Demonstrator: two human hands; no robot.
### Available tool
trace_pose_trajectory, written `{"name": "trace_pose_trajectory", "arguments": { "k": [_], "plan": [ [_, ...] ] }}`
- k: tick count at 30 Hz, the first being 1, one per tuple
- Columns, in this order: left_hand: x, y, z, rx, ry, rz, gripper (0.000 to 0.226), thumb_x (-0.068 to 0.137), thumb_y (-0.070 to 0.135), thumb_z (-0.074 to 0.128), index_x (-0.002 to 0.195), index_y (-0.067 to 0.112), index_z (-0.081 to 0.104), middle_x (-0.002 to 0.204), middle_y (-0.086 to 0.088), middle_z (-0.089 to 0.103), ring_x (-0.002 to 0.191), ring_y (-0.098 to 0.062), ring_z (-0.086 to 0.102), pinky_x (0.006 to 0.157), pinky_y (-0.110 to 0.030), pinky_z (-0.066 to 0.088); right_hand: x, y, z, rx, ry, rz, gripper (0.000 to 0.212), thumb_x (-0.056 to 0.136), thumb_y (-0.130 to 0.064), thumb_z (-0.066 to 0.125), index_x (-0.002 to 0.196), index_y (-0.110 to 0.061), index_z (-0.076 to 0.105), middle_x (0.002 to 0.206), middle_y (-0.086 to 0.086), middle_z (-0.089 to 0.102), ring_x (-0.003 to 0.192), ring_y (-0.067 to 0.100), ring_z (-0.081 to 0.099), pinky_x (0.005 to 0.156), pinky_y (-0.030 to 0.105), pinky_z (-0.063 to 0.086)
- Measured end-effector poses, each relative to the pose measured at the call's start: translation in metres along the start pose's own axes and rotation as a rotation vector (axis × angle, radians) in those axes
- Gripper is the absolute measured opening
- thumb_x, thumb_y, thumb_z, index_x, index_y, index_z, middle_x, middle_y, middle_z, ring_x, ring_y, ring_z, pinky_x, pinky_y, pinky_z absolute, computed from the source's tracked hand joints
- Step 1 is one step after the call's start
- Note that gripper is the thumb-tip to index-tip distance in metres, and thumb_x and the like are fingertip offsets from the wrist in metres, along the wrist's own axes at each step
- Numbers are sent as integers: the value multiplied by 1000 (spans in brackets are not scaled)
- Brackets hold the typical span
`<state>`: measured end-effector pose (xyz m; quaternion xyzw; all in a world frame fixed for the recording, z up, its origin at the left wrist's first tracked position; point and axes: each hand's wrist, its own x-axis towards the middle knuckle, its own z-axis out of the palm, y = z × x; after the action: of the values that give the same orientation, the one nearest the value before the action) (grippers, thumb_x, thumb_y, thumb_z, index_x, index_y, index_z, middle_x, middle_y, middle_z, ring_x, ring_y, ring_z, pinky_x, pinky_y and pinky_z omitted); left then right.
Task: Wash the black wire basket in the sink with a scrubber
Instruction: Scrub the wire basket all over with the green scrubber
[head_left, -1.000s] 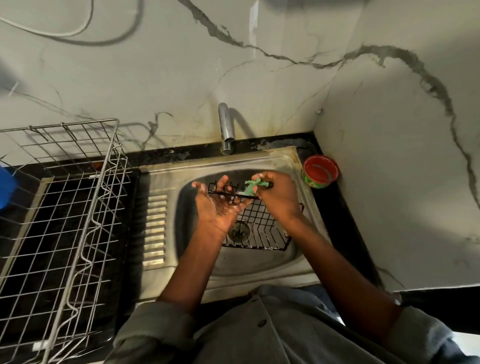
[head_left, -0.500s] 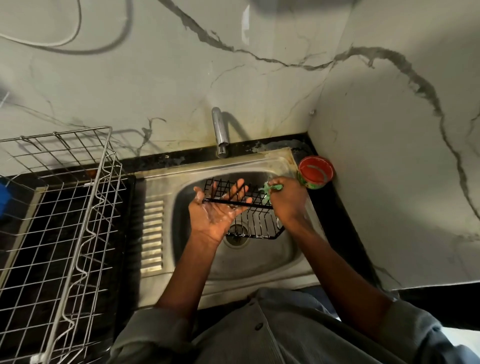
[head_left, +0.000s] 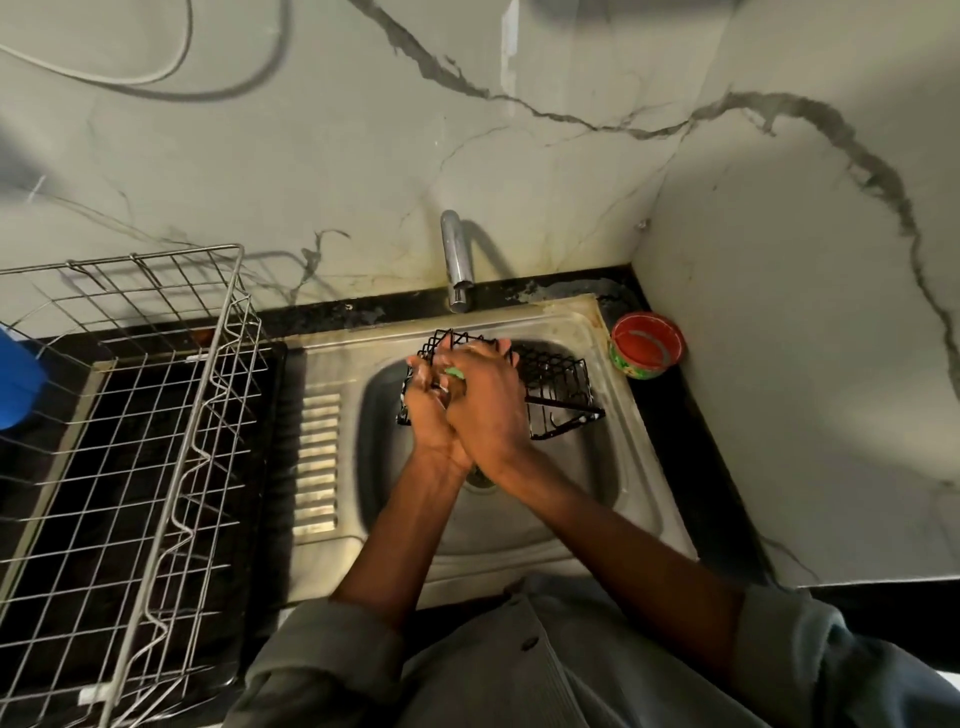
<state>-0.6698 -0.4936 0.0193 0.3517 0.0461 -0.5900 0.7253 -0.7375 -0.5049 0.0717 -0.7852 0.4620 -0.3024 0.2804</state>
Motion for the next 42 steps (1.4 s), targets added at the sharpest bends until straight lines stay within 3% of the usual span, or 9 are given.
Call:
{"name": "trace_pose_trajectory", "arguments": {
  "k": [3,7,11,17,21,24,31,38,42],
  "plan": [
    [-1,5,-4,-36,63,5,58,104,57,45,135,9,57,135,-16,57,138,-27,55,113,-38,47,4,10,-2,-67,-54,-49,41,83,2,74,120,-15,73,119,4,65,110,17,59,96,28,50],
    [9,8,-12,-133,-57,2,53,108,55,37,136,12,51,117,-27,71,104,-38,72,76,-40,63,-6,31,-9,-202,-121,-125,38,79,-2,79,116,-14,75,115,6,68,106,21,61,90,35,56],
    [2,3,0,-105,6,-42,64,109,57,26,153,12,39,138,-35,58,124,-44,62,94,-48,53,-2,49,-24,-251,-68,22,38,79,-4,79,114,-17,75,114,2,71,104,19,64,88,39,58],
    [-9,-9,16,-72,-35,-100,50,111,44,26,106,8,60,82,-9,75,76,-20,76,68,-30,64,-1,3,-6,-164,48,-61,17,87,-13,70,100,-20,78,106,-3,68,97,16,60,88,34,50],
    [-5,6,10,-200,-69,-69,54,108,54,28,139,17,53,125,-28,68,116,-42,68,102,-58,53,4,37,-32,-409,30,-19,31,78,-40,79,106,-30,75,114,-9,66,106,18,55,84,34,41],
    [1,9,7,-258,-102,-98,50,106,60,30,133,30,61,145,-29,58,135,-50,54,111,-79,29,1,78,-54,-435,120,289,26,75,-20,75,101,-23,76,105,-1,71,100,23,64,83,33,45],
    [5,-5,8,-197,-131,-65,38,106,39,45,134,14,53,110,-18,71,107,-32,71,104,-46,55,-4,25,-18,-206,79,-20,20,83,-17,69,99,-27,76,97,-8,75,89,12,66,84,34,49],
    [4,-4,12,-189,-163,-104,35,106,45,41,129,26,60,148,-25,56,137,-46,54,111,-79,27,6,76,-46,-420,158,265,31,77,-14,74,106,-26,75,116,-3,66,109,24,58,89,42,51],
    [4,-1,18,-172,-129,-71,34,107,38,40,136,25,50,122,-27,70,116,-41,69,107,-58,48,-1,47,-32,-209,102,201,25,83,-8,72,100,-26,77,100,-11,73,81,6,65,63,18,48]
  ]
}}
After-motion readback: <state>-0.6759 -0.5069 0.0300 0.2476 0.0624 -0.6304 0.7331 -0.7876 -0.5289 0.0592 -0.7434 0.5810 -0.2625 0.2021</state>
